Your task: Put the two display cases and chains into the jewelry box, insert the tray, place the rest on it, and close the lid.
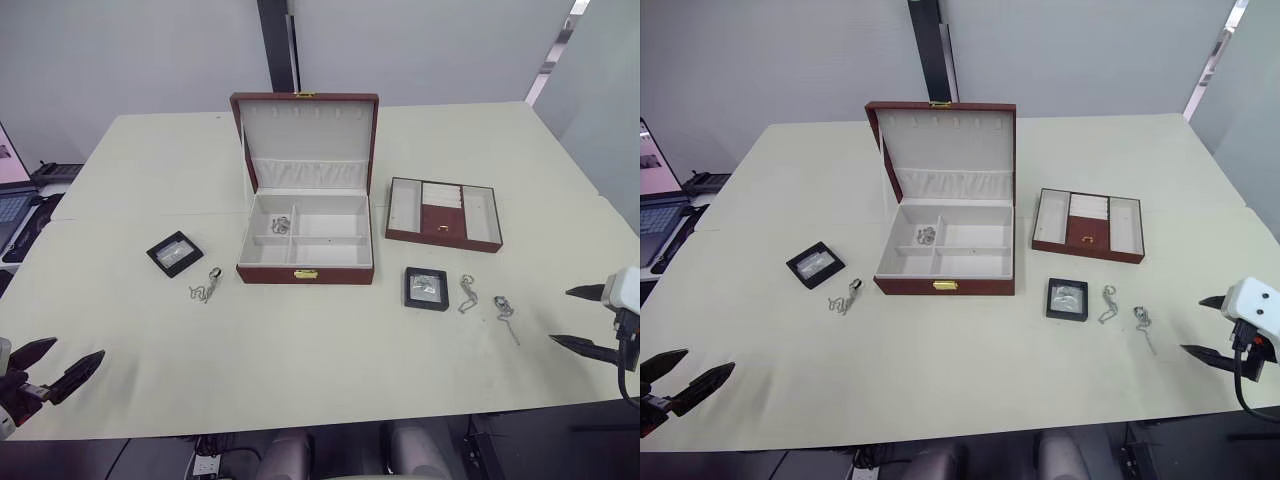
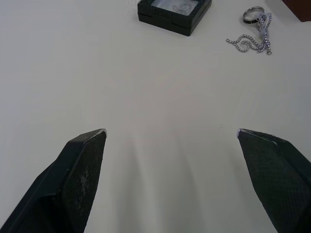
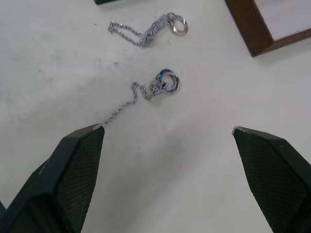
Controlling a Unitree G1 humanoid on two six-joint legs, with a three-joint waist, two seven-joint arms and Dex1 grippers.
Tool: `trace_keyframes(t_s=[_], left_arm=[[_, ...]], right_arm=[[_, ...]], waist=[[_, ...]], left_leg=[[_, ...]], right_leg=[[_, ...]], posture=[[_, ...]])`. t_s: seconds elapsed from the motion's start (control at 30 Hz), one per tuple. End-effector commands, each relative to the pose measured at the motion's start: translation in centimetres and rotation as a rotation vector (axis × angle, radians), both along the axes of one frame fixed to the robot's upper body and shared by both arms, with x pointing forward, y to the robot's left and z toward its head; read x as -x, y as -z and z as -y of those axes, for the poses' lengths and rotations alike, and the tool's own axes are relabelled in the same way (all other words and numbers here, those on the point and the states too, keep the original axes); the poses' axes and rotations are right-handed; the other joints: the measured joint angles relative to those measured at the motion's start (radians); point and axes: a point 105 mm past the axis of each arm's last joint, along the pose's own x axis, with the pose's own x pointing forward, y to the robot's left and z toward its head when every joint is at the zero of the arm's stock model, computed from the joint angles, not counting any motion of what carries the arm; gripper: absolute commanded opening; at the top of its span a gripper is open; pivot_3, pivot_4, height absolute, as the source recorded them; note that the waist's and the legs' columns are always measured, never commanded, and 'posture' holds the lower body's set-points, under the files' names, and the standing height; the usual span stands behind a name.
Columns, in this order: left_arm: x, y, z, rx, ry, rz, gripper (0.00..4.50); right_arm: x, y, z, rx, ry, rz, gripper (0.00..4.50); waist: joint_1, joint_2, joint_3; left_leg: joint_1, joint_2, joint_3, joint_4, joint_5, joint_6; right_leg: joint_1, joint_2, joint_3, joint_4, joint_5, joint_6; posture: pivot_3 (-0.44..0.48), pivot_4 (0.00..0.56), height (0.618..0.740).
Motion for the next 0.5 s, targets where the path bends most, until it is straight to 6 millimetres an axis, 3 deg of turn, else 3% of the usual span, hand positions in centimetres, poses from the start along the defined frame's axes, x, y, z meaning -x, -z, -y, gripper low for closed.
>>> trace_keyframes(t_s=[0.03, 0.27, 0.5], left_arm=[[-0.3, -0.6, 0.7, -0.013, 0.032, 0.023, 4.48], [-0.6, -1.1, 1.6, -0.025, 0.058, 0.041, 4.48], [-1.4, -1.7, 4.2, 0.017, 0.12, 0.053, 4.48]], right_arm=[[-0.8, -1.6, -2.0, -0.02, -0.065, 0.047, 4.5], [-1.9, -3.6, -6.9, -0.115, -0.225, 0.076, 4.5], [-1.6, -5.2, -13.9, -0.23, -0.47, 0.07, 4.5]], waist=[[0.0, 0.0, 0.0], [0.0, 0.0, 0.0], [0.0, 0.0, 0.0]], left_leg=[[0.0, 0.0, 0.0, 0.0, 0.0, 0.0], [0.0, 0.001, -0.001, 0.0, 0.0, 0.0], [0.0, 0.002, -0.001, 0.0, 0.0, 0.0]], right_leg=[[0.0, 0.0, 0.0, 0.0, 0.0, 0.0], [0.0, 0.0, 0.0, 0.0, 0.0, 0.0], [0.0, 0.0, 0.0, 0.0, 0.0, 0.0]], posture=[[0.0, 0.15, 0.74], [0.0, 0.15, 0.74], [0.0, 0.15, 0.74]])
